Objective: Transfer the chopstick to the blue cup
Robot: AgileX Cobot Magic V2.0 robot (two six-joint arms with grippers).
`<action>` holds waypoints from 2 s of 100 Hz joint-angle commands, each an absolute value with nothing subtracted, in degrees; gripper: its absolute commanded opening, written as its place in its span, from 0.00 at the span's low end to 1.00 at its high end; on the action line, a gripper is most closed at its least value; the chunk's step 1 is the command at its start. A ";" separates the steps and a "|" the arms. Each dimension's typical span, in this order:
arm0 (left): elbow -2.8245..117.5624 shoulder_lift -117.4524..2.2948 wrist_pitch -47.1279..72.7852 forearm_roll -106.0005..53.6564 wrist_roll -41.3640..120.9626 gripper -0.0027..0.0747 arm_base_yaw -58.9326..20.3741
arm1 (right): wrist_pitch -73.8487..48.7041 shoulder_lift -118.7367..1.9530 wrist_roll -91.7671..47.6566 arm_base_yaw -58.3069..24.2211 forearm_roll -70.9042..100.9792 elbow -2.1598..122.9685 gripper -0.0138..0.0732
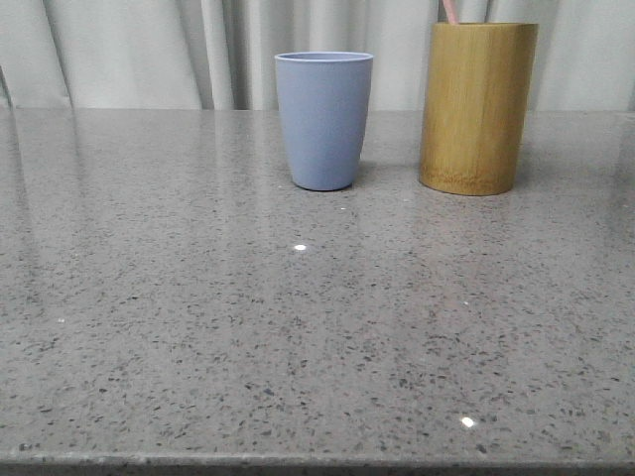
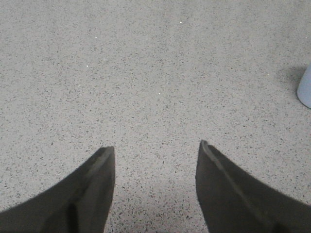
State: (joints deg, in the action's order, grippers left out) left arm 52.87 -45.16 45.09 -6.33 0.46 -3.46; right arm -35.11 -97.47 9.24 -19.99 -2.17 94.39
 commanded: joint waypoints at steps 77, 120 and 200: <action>54.18 -44.86 40.57 -5.85 0.00 0.51 -3.39 | -28.54 -95.81 8.97 -20.09 -2.88 96.70 0.10; 54.18 -44.86 40.57 -5.85 0.00 0.51 -3.39 | -23.31 -86.57 5.96 -20.15 -3.71 96.70 0.10; 54.18 -44.86 40.57 -5.85 0.00 0.51 -3.39 | -13.87 -85.83 5.91 -33.21 -3.66 96.76 0.10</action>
